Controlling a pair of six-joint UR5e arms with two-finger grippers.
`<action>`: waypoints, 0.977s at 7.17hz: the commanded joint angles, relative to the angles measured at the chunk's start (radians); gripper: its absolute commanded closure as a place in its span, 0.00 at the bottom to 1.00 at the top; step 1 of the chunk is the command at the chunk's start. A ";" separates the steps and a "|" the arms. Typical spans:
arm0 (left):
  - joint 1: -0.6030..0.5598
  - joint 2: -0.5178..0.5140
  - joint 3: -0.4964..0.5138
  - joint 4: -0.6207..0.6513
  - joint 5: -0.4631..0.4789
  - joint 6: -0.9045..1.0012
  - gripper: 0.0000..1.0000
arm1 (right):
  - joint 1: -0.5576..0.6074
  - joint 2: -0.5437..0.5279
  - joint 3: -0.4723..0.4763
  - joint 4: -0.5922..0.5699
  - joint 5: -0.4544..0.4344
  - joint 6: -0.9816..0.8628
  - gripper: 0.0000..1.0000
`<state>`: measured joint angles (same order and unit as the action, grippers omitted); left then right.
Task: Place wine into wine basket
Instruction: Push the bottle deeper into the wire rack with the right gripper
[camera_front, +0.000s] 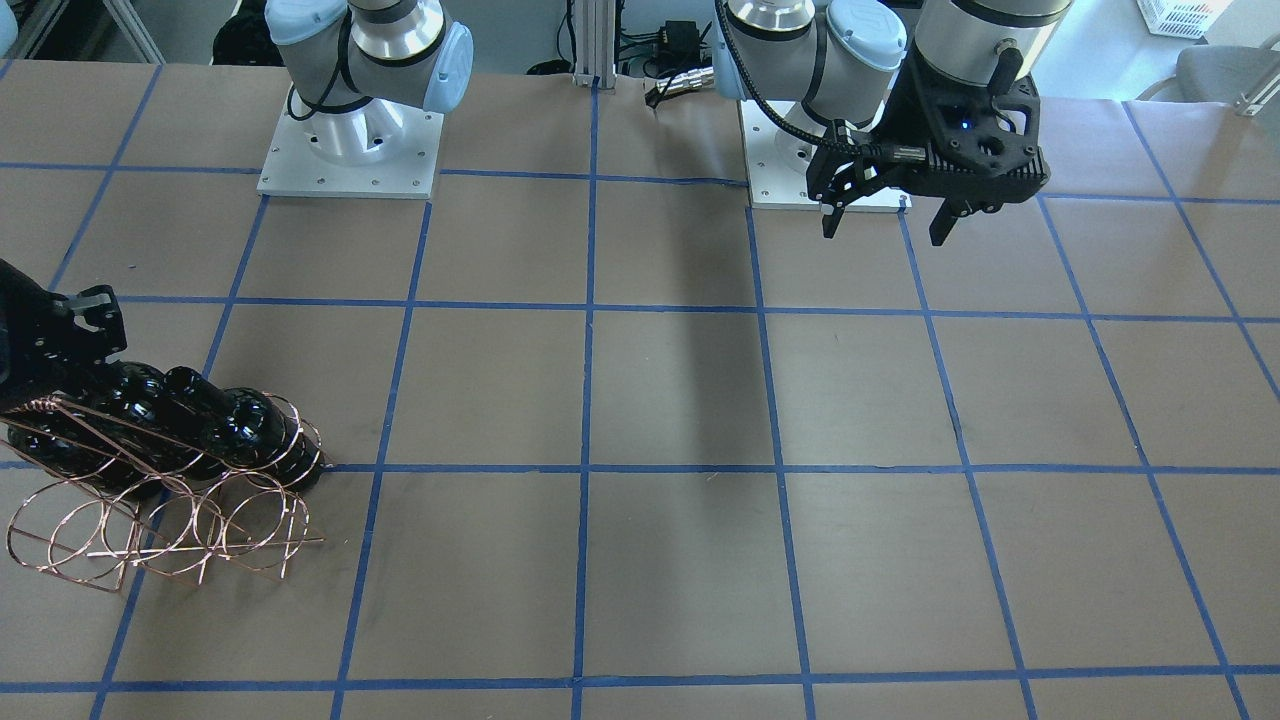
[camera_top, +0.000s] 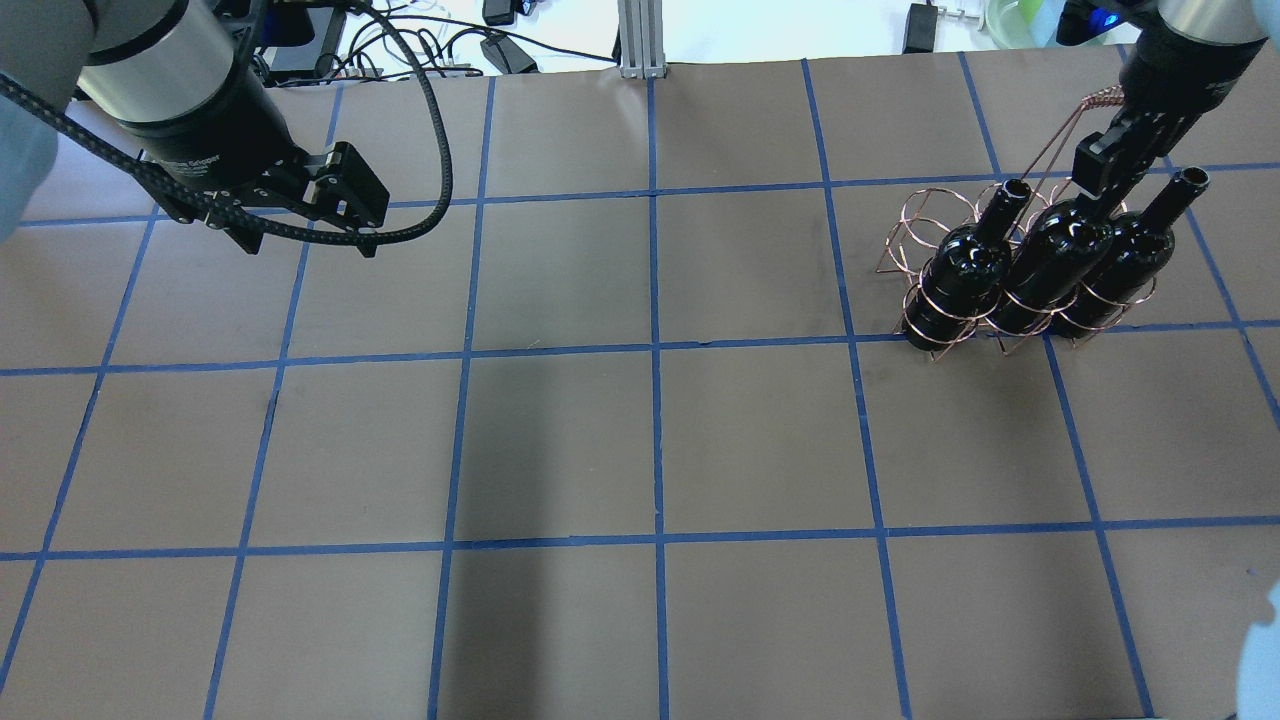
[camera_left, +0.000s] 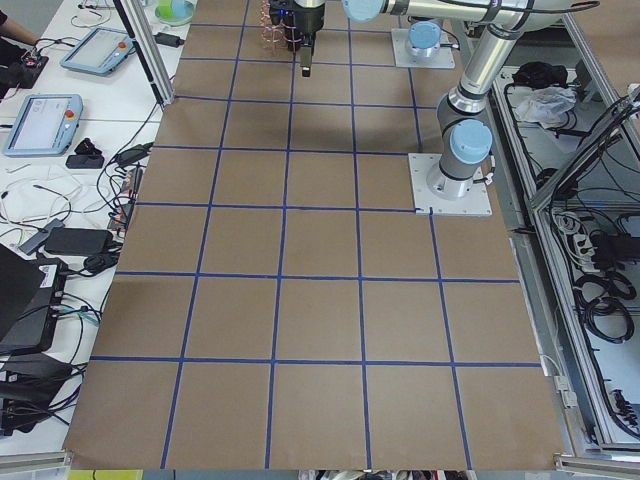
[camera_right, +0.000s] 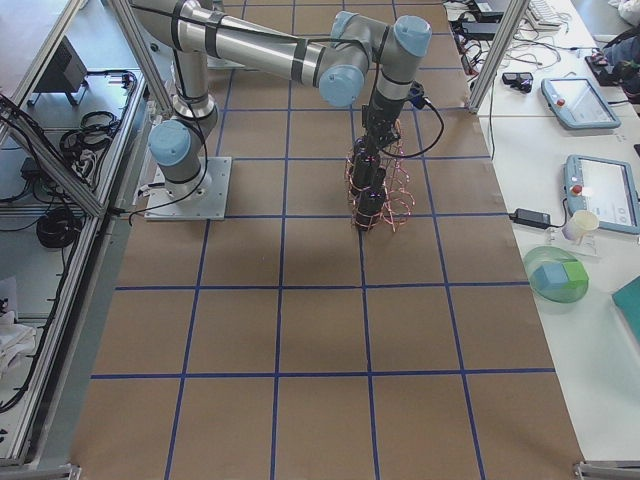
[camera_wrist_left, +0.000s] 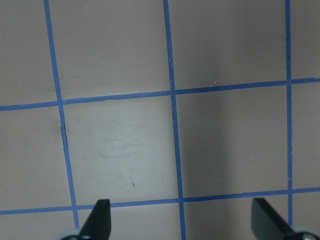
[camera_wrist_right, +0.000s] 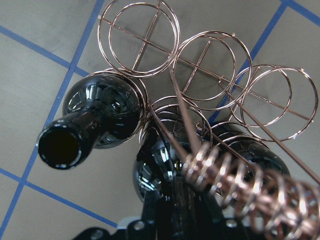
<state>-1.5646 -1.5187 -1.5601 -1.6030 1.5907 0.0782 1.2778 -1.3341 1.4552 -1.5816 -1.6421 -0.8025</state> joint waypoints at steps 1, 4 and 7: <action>0.000 0.000 0.000 0.000 0.000 0.000 0.00 | 0.000 0.001 0.002 0.000 0.007 0.000 0.99; 0.000 0.000 0.000 0.000 0.000 0.000 0.00 | -0.001 -0.003 0.002 0.009 0.010 0.000 0.36; 0.000 0.002 0.000 0.000 0.000 0.000 0.00 | 0.000 -0.055 0.001 0.060 -0.007 0.038 0.00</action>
<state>-1.5646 -1.5174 -1.5600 -1.6030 1.5907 0.0782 1.2764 -1.3568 1.4570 -1.5546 -1.6421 -0.7815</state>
